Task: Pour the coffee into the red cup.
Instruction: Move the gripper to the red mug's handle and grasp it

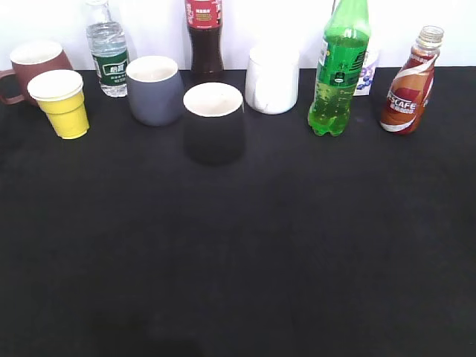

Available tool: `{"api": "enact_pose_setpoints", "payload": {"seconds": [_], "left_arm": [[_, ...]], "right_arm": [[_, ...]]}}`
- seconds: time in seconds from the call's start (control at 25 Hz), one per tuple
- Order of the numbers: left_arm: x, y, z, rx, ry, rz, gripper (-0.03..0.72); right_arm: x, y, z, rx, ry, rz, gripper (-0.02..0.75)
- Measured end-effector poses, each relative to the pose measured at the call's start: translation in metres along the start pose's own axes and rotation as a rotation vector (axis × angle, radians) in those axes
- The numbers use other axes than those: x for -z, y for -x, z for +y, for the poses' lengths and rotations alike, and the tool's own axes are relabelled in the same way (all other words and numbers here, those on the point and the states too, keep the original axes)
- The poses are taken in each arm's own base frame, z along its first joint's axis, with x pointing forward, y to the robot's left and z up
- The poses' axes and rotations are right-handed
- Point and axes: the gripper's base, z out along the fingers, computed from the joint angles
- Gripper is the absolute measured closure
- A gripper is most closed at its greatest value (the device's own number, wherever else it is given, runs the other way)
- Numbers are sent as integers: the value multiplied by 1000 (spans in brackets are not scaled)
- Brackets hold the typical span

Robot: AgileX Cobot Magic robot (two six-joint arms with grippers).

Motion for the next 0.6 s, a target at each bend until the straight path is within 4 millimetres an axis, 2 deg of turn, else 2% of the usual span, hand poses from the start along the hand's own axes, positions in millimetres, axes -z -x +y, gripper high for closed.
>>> {"api": "enact_pose_setpoints", "payload": {"seconds": [0.08, 0.24, 0.36, 0.48, 0.6], "left_arm": [[-16, -4, -4, -37, -47, 8, 162], [-39, -22, -4, -38, -48, 42, 187], [-59, -27, -3, -38, -45, 62, 188], [-74, -21, 7, -36, -19, 53, 214], [-84, -29, 17, -35, 2, 81, 218]], "right_arm": [[0, 0, 0, 0, 0, 0, 150], [0, 0, 0, 0, 0, 0, 150], [0, 0, 0, 0, 0, 0, 150], [0, 0, 0, -1, 1, 0, 150], [0, 0, 0, -1, 1, 0, 150]]}}
